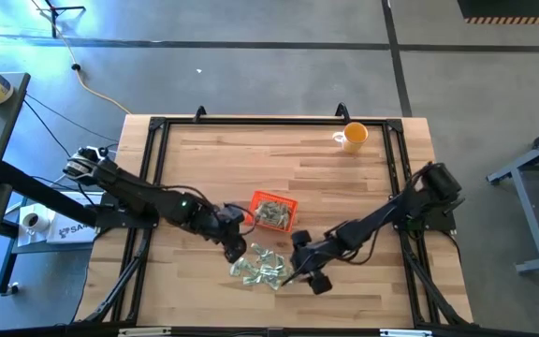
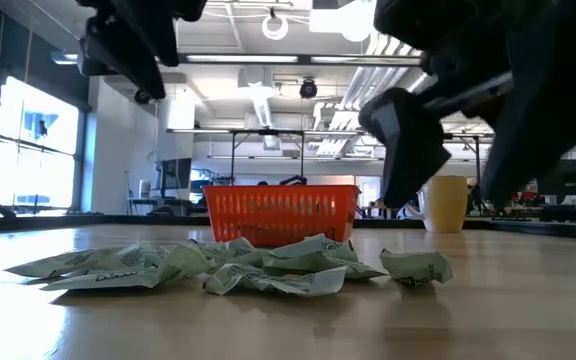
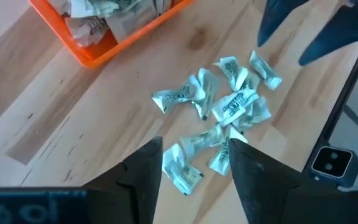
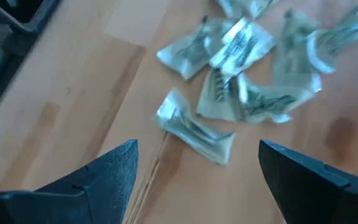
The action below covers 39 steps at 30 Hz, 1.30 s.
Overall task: Pick and place Stevia / Truvia into bins
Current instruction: Put the stevia packet into the orange bin
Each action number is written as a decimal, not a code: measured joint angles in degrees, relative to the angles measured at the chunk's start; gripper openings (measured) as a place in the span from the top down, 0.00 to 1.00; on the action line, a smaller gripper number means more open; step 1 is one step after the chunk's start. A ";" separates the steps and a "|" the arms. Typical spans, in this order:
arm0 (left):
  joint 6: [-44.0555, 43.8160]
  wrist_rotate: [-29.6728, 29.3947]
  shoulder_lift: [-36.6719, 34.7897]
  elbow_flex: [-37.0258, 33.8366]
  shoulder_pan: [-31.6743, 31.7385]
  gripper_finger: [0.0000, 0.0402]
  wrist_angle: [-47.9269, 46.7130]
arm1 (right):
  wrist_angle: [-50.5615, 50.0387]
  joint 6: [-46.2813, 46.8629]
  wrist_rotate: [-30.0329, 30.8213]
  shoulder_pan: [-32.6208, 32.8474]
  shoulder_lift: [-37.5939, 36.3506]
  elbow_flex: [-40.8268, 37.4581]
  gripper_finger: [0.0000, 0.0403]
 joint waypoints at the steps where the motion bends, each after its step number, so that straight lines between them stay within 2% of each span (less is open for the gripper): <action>1: -0.01 -0.02 0.00 0.00 -0.25 0.47 -0.04 | -0.35 -0.10 0.10 0.13 1.16 0.68 0.20; 10: -0.18 2.54 -0.02 0.00 -0.73 0.53 -1.33 | -0.56 0.84 2.07 0.16 6.73 4.18 0.21; 14: -0.01 2.56 -0.02 0.00 -1.68 0.55 -1.33 | -2.28 4.96 2.17 -0.23 7.71 4.44 0.26; 17: 0.08 2.07 -0.02 0.00 -2.33 0.57 -1.29 | -2.37 7.30 2.18 -0.75 8.03 4.48 0.35; 20: 0.09 1.92 -0.02 0.00 -2.35 0.57 -1.31 | -2.05 9.26 2.88 -1.48 8.08 4.45 0.47; 26: 0.21 0.31 -0.02 0.00 -2.24 0.57 -1.46 | -1.87 10.50 3.38 -3.25 8.21 4.39 0.80; 29: 0.21 0.30 -0.02 0.00 -2.24 0.58 -1.55 | -2.11 10.97 0.92 -4.06 8.11 4.40 0.95; 31: 0.07 0.13 -0.02 0.00 -2.24 0.58 -1.96 | -4.34 12.26 0.44 -4.18 7.68 5.17 0.96; 33: 0.04 -0.03 -0.02 0.00 -2.24 0.59 -2.30 | -8.78 13.19 1.05 -4.15 6.93 6.45 0.93; 35: 0.04 -0.20 -0.02 0.00 -2.23 0.59 -2.56 | -14.79 13.19 3.31 -4.13 5.37 8.11 0.92; 39: 0.73 -2.35 -0.02 0.00 -2.22 0.59 -2.57 | -25.09 11.16 14.31 -4.34 0.09 12.92 0.97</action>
